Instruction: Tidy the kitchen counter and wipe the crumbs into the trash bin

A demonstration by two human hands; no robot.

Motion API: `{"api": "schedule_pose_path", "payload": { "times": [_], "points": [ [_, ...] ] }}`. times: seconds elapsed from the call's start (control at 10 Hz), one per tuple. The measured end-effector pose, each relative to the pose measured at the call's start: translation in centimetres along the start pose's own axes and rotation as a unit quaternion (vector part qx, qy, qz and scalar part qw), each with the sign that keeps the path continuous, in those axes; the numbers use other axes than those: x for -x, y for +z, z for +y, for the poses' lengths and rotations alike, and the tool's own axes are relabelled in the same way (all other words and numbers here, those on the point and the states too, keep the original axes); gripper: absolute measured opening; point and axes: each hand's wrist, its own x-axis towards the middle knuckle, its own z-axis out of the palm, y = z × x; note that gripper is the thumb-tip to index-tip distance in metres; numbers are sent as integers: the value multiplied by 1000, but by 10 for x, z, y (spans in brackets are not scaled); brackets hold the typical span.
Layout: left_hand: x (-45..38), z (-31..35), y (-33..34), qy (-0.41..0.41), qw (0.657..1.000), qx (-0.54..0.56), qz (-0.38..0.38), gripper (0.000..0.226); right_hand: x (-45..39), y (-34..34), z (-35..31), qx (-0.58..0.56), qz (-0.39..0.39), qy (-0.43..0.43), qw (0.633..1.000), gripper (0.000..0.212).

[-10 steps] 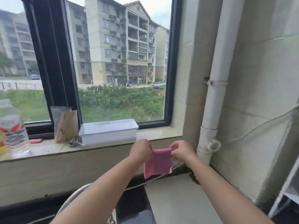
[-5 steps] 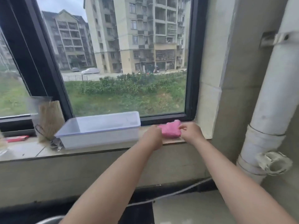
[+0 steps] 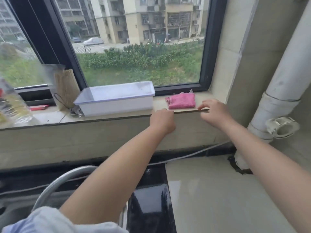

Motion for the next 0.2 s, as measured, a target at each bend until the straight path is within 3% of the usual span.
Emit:
{"api": "schedule_pose_path", "payload": {
  "times": [0.2],
  "points": [
    [79,-14,19,22,999,26,-13,41,80,-9,-20,-13,-2,-1,1000,30]
  ]
}}
